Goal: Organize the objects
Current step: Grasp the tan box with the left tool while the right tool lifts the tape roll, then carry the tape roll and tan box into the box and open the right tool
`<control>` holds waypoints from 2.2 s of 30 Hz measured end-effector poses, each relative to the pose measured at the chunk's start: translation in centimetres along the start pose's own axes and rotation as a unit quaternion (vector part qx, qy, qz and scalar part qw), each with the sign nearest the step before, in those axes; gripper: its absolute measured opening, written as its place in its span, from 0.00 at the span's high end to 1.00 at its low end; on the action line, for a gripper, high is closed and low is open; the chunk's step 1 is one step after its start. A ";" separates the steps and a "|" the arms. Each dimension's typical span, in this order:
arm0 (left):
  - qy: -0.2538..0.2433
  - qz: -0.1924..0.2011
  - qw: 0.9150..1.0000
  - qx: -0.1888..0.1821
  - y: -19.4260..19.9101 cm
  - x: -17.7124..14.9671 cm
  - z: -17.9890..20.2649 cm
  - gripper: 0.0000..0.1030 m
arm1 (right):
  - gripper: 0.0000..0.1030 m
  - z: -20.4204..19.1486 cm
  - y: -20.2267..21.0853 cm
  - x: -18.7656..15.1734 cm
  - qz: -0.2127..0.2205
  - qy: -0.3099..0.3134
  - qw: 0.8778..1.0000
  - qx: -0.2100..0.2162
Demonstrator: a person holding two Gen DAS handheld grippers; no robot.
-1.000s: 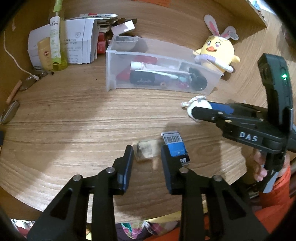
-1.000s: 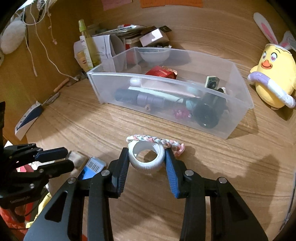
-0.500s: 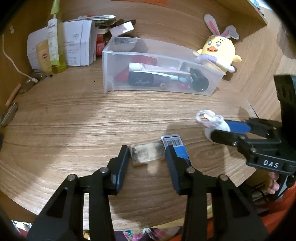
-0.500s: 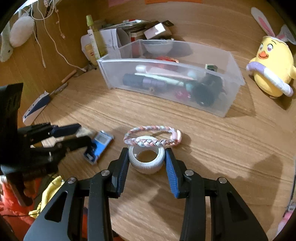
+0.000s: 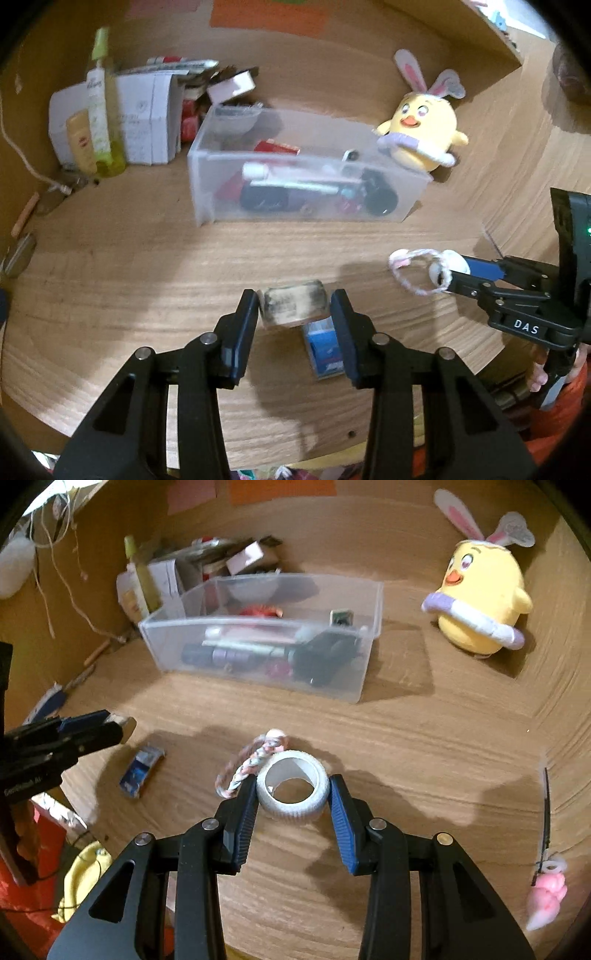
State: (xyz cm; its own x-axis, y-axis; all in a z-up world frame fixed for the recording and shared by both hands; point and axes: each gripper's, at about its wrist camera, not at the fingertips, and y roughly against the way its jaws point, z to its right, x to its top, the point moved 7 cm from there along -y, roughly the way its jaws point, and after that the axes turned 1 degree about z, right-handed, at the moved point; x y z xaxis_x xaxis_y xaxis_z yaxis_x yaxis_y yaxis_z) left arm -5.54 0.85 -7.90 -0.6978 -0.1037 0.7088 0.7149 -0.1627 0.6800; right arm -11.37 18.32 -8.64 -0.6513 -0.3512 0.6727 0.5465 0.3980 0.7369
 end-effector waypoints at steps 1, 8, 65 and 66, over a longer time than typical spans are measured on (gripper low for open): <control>-0.002 0.004 1.000 -0.001 0.1 0.3 0.2 0.61 | 0.66 0.0 0.3 0.4 0.007 0.000 1.000 0.001; -0.008 0.026 1.000 -0.013 0.2 2.9 1.4 0.61 | 0.66 -0.4 2.0 3.4 0.054 0.008 0.998 0.008; 0.019 0.027 0.999 0.010 -8.6 12.7 -2.0 0.61 | 0.66 1.4 -7.4 12.8 0.057 0.003 0.998 0.017; 0.019 0.027 0.999 0.010 -8.7 12.7 -1.9 0.61 | 0.66 1.5 -7.6 12.8 0.056 0.004 0.998 0.017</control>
State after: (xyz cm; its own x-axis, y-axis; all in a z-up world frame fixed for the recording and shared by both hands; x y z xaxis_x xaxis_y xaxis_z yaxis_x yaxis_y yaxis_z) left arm -20.71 -0.94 -5.21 -0.6596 -0.1498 0.7366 0.7516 -0.1368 0.6452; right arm -24.61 12.06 -5.70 -0.5836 -0.3090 0.7510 0.5969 0.4638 0.6547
